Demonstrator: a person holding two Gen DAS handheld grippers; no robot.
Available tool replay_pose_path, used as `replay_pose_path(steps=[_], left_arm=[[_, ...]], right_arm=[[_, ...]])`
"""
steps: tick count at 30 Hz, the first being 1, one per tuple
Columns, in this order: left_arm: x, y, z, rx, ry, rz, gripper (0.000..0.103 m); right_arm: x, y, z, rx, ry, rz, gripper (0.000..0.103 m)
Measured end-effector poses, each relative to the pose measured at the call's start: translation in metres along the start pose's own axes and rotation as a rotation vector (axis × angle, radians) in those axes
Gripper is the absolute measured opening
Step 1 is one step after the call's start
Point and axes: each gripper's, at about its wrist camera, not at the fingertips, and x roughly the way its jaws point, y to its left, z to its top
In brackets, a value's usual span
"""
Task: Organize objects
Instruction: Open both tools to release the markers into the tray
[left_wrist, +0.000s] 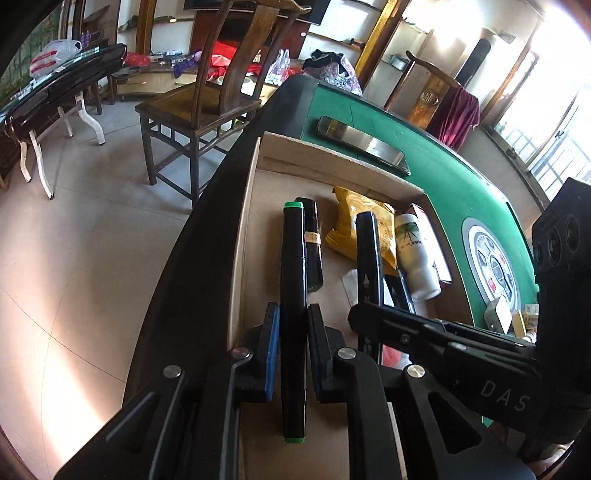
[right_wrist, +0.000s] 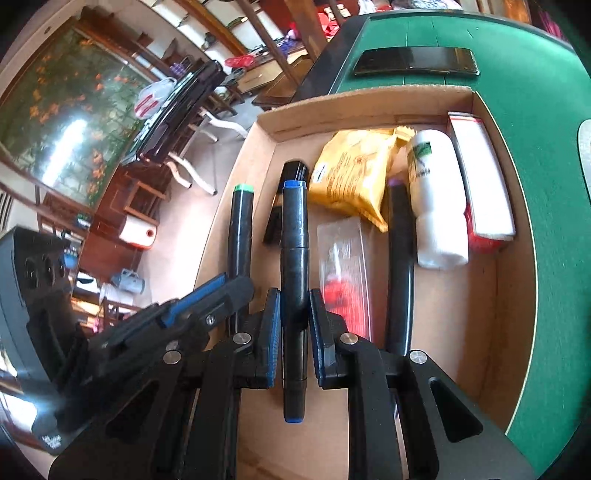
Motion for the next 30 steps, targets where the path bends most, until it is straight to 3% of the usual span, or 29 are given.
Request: replay_pose_path(steps=[6,12,18,24,30], left_arm=[[0.001,0.006,0.006,-0.021,-0.012,0.006,0.014],[-0.002,0.008,0.004,-0.043,0.005,-0.019,0.015],[-0.027,0.007,-0.012,-0.051,-0.039,-0.047,0.015],[-0.061,-0.008,-0.044,-0.027,-0.089,-0.132,0.015],[-0.088,-0.060,-0.091,0.117,-0.095,-0.239,0.016]], right_arm=[[0.007,0.001,0.015,-0.026,-0.016,-0.007,0.016],[0.003,-0.004,0.015,-0.032,-0.010,0.045,0.016],[-0.024,-0.011,0.005,-0.054,-0.061,0.061,0.016],[-0.071,-0.030,-0.028,-0.077,-0.080,0.120,0.015],[-0.140,-0.079,-0.094,-0.100,-0.108,0.156,0.019]])
